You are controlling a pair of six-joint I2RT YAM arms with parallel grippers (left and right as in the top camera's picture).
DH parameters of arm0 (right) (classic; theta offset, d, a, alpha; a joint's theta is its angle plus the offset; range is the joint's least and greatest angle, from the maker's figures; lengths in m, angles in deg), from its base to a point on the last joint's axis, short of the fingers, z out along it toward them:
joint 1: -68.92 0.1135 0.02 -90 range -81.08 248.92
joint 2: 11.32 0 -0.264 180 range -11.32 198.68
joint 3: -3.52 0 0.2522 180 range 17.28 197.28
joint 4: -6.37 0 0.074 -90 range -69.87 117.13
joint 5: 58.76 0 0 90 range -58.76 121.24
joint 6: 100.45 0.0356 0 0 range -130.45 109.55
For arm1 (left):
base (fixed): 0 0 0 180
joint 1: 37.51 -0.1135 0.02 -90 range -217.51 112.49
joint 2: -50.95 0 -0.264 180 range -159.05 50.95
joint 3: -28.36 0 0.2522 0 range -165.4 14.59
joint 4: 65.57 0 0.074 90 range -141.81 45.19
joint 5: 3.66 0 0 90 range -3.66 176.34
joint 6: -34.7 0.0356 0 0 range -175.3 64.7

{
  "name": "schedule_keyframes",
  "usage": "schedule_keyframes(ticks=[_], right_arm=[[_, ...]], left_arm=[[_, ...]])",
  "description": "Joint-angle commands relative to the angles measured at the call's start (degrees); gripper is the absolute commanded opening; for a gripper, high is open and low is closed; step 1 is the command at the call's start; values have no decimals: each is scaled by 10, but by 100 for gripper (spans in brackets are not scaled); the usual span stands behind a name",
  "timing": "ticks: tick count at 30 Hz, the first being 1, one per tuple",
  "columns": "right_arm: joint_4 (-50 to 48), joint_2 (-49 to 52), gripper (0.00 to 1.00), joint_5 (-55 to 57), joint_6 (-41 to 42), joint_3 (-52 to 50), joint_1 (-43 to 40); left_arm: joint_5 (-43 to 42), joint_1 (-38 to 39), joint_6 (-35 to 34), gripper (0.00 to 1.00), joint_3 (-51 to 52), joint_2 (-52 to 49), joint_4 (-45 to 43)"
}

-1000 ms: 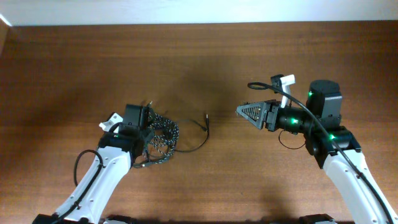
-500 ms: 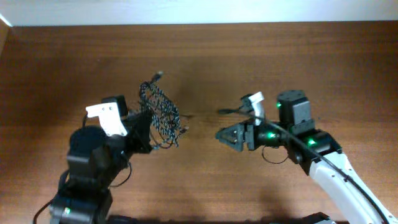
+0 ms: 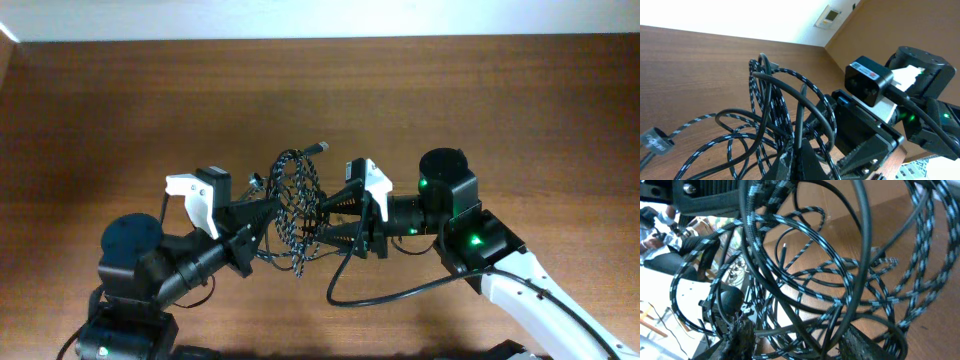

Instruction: Untangle cables

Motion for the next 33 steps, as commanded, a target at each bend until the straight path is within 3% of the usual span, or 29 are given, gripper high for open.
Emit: schedule_keyframes(ticks=[1,2,4,5,7,8,11,16,18,19,21,22,23,24,25,28,29,31,33], right_arm=[[-16,-1,43,13,-27,4,24],[-17,-1,48,13,-26,4,25],[-59,-1,45,12,56,5,25],[-80,-1,37,8,70,5,25],[-96,-1,9,16,70,5,23],[-98,-3,4,17,70,5,7],[-98,-37,4,18,80,5,-95],[-98,-59,4,17,203,5,-263],[-98,-59,4,15,221,5,-284],[-97,-59,4,10,242,5,-283],[-90,-59,5,-17,248,5,-284],[-77,-59,9,-18,248,5,-283],[-39,-59,29,-31,248,5,-283],[-7,-58,39,-50,248,5,-282],[30,-56,41,-65,246,4,-274],[51,-34,56,-64,246,4,-218],[50,-22,57,-55,227,4,-179],[51,-4,57,-53,120,4,-121],[51,17,58,-53,76,4,-77]], left_arm=[[-61,-2,6,0,-15,-15,-5],[-62,-2,6,0,-15,-15,-5],[-51,-2,5,0,-15,-15,-5],[-51,-2,4,0,-15,-15,-5],[-49,-2,4,0,-15,-15,11],[-43,-2,5,0,-15,-15,25],[70,-2,4,0,-15,-15,100],[192,-2,-7,0,-15,-15,127],[361,-2,-143,0,-15,-15,197],[365,-2,-181,6,-15,-15,206],[267,-2,-181,7,-15,-15,170],[212,-2,-181,3,-15,-15,140],[132,-2,-162,0,-15,-15,85],[40,-2,-120,0,-15,-15,16],[-31,-2,-86,0,-15,-15,-38],[-86,-2,-56,0,-15,-15,-53],[-120,-2,-31,0,-15,-15,-59],[-126,-2,-29,0,-15,-15,-59],[-126,-2,-30,1,-15,-15,-59]])
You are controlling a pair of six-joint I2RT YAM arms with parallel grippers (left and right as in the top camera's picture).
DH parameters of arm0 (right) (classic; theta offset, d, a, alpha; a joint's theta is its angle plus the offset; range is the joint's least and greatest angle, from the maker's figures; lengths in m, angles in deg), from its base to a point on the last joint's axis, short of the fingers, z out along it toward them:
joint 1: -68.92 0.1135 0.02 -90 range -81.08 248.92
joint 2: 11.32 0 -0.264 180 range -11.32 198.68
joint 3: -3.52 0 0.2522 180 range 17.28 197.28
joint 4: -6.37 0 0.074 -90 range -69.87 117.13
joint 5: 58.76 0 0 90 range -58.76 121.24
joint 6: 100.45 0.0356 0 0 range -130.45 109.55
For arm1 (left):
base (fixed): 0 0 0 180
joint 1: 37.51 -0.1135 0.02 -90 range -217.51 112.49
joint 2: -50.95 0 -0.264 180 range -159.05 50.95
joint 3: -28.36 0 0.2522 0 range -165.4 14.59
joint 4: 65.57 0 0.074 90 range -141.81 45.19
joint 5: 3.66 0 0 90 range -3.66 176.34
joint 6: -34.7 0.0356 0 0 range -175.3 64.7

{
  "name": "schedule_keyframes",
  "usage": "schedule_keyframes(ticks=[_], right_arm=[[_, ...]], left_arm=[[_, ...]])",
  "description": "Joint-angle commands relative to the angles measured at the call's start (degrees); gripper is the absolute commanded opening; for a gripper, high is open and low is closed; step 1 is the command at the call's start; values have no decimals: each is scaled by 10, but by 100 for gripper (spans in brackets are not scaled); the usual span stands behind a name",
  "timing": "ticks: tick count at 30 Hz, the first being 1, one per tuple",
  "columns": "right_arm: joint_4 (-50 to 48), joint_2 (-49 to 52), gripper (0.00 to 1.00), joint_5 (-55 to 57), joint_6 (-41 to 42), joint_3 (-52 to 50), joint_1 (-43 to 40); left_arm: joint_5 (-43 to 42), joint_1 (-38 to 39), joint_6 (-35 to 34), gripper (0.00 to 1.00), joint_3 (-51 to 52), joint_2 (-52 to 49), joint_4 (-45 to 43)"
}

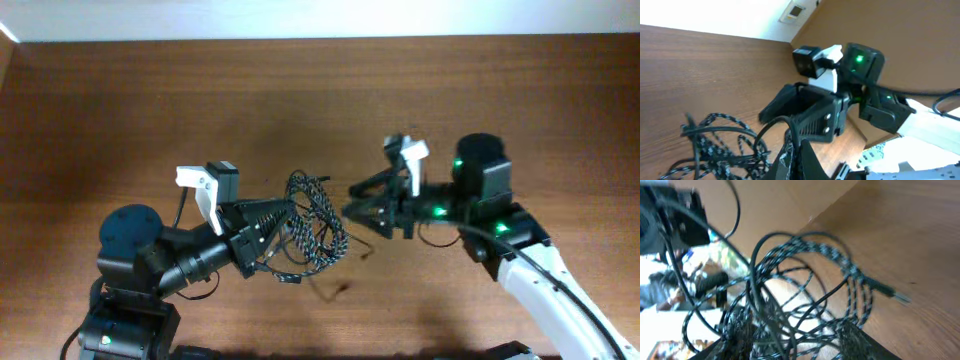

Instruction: Untangle cables

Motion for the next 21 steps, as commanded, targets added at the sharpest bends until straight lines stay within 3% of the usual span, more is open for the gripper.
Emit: schedule_keyframes(ticks=[1,6,8,11,13,14,15,16,18,21], right_arm=[[-1,32,58,-3,-63,1,50],[-4,43,57,10,-63,1,124],[-21,43,45,96,-63,1,141],[-60,43,42,112,-63,1,142],[-60,43,4,174,-63,1,142],[-62,43,4,180,-63,1,140],[-64,43,4,178,-63,1,137],[-75,42,4,172,-61,2,130],[-103,41,4,169,-23,2,115],[-161,41,4,169,144,2,41]], left_arm=[[-23,0,20,2,-9,5,-8],[-6,0,20,6,-9,5,-7],[-24,0,11,1,-9,6,-7],[-46,0,-28,0,-9,6,-21],[-63,0,-38,0,-9,6,-35],[-63,0,-38,2,-9,6,-33],[-60,0,-36,16,-9,6,-33],[-51,0,-26,96,-9,5,-17],[-5,0,-3,99,-9,5,40],[153,0,-4,99,-9,5,186]])
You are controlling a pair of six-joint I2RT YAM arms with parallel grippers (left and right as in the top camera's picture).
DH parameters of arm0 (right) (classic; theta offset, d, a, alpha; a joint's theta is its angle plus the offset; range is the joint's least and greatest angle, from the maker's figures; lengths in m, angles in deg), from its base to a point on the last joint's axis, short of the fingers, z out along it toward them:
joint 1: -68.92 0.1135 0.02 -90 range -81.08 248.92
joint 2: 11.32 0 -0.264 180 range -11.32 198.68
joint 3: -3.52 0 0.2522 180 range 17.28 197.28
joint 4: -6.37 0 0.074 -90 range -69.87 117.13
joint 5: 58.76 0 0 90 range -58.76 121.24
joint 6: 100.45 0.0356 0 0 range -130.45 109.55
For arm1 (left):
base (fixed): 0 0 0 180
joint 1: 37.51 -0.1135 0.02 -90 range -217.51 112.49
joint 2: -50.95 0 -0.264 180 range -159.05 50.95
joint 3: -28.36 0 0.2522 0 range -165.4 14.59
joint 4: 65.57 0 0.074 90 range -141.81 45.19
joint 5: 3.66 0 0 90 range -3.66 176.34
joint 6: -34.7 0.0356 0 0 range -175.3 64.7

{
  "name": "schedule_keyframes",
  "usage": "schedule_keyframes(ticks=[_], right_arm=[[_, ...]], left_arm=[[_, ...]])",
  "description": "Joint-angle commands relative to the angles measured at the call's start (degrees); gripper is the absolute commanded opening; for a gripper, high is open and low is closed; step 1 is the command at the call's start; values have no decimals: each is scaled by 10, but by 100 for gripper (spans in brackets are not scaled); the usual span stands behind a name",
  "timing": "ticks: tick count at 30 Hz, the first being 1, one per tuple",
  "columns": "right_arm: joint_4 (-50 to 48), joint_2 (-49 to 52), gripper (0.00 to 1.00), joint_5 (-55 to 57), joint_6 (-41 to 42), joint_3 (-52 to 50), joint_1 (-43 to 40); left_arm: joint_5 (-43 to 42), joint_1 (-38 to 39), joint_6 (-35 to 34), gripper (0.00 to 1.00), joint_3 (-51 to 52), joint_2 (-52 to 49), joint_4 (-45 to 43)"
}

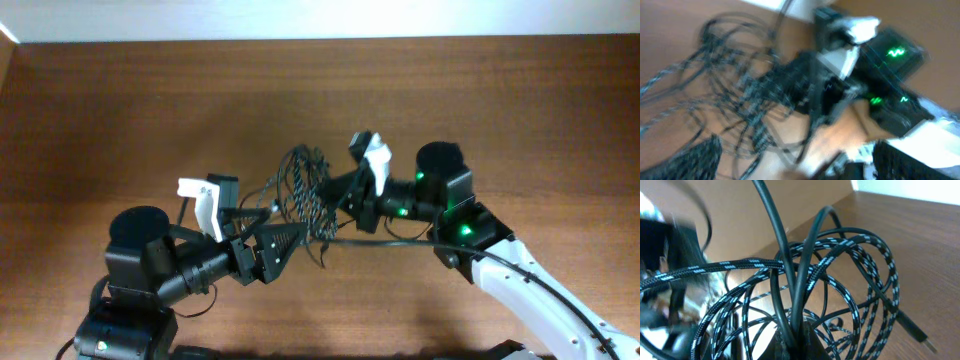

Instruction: Untangle cables

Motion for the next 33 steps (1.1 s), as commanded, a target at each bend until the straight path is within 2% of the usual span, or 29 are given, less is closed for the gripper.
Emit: schedule_keyframes(ticks=[1,3,4,6,8,10,12,13,15,16,19,22,24,26,27,28,29,33], right_arm=[[-22,-2,4,-9,135,5,-58],[-21,-2,4,-126,75,5,-79],[-19,-2,4,-160,53,5,-79],[-19,-2,4,-176,50,5,-79],[-20,-2,4,-176,50,5,-79],[-22,-2,4,-176,50,5,-78],[-22,-2,4,-174,50,5,-78],[-21,-2,4,-169,50,5,-78],[-16,-2,4,-148,50,5,-78],[-5,-2,4,-100,60,5,-78],[-1,-2,4,-16,150,5,-77],[-16,-2,4,55,180,5,-31],[-21,-2,4,80,180,5,8],[-21,-2,4,139,238,5,42],[-21,-2,4,136,239,5,48],[-19,-2,4,136,239,5,51],[-19,-2,4,149,239,5,46],[-15,-2,4,153,227,5,-17]], left_arm=[[113,0,7,99,0,3,58],[145,0,-4,99,1,3,73],[163,0,-38,99,1,3,73],[188,0,-66,99,2,3,74],[195,0,-192,99,9,3,73],[192,1,-274,99,28,-3,73],[135,1,-401,99,63,-25,73],[105,1,-426,99,66,-32,72],[33,1,-446,99,66,-39,31],[11,1,-447,99,66,-38,-8],[47,1,-472,99,66,-38,-11],[95,19,-477,99,66,-38,-10],[134,34,-508,99,66,-39,-10],[242,54,-555,74,66,-50,-11],[255,56,-572,52,66,-67,-11],[255,56,-576,13,66,-91,-10],[255,56,-575,0,66,-118,-1],[322,56,-529,0,66,-172,97]])
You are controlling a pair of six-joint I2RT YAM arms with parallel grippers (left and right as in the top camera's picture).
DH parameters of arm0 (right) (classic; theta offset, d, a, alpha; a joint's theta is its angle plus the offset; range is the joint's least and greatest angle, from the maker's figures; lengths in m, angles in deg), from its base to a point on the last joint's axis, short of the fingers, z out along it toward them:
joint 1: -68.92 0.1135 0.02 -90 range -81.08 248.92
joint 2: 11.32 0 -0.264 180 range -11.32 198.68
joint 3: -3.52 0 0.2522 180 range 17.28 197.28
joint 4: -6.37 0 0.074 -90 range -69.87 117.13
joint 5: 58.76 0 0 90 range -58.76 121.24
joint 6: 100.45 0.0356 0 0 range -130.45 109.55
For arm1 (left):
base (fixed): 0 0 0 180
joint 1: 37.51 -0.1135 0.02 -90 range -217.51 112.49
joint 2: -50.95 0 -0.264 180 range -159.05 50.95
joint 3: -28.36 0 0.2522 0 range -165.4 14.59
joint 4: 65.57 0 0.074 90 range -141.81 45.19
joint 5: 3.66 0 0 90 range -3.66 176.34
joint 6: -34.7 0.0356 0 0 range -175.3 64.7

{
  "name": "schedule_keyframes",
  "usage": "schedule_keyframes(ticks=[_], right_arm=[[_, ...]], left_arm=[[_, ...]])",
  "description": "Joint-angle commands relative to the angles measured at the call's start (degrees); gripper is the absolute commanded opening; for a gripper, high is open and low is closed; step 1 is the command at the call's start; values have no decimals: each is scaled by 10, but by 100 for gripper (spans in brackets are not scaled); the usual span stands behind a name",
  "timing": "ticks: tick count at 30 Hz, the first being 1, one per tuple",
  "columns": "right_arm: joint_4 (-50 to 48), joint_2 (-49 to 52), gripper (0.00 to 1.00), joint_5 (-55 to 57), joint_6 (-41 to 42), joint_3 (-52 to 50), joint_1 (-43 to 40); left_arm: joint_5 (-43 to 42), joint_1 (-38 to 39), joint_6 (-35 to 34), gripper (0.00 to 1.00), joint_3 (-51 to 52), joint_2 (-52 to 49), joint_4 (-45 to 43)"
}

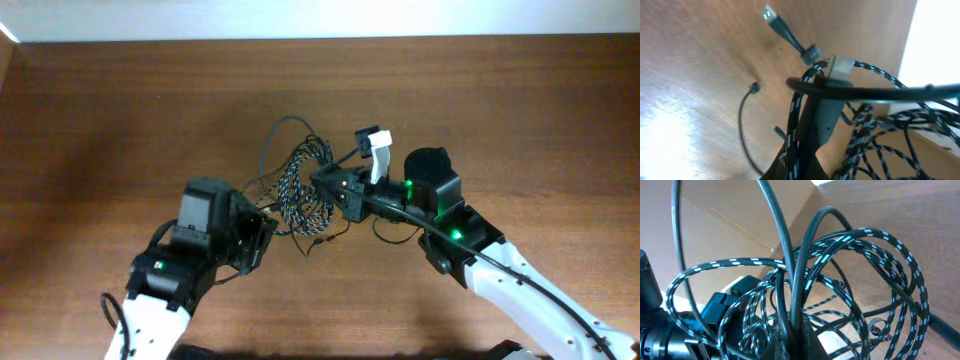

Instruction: Untangle cables

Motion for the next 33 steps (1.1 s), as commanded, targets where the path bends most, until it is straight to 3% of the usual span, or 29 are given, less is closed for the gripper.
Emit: schedule_keyframes(ticks=[1,5,8,11,14,15,17,18,20,21,24,28,31,32,33], right_arm=[[-3,-7,4,31,-35,7,-82],[77,-7,5,13,-46,7,-246],[116,-7,9,-49,-46,7,-344],[134,-7,11,-49,-46,7,-384],[148,-7,20,-48,-46,7,-386],[167,-7,23,-49,-46,7,-384],[219,-7,35,-47,-46,7,-384],[252,-7,43,-46,-46,7,-384],[301,-7,53,-43,-46,7,-384],[320,-7,59,-42,-46,7,-384],[361,-7,64,-42,-46,7,-384],[378,-7,64,-42,-59,3,-384],[380,-7,65,-30,-59,3,-384],[382,-7,65,-29,-59,3,-384],[382,-7,65,-26,-59,3,-384]], left_arm=[[137,-2,44,0,3,-14,108],[224,-63,44,0,3,-13,215],[232,-128,44,16,3,-13,217],[243,-185,44,27,3,-13,217],[232,-212,44,68,3,-13,218],[215,-212,44,99,3,-13,217],[162,-212,44,99,3,-13,216],[105,-212,86,99,3,-14,193],[8,-190,298,99,3,-17,72],[-16,-170,345,99,3,-21,33],[9,-85,360,100,3,-52,-50],[54,23,359,75,3,-205,-140],[62,36,359,72,3,-297,-140],[73,36,361,63,3,-330,-140],[100,36,388,62,3,-343,-141]])
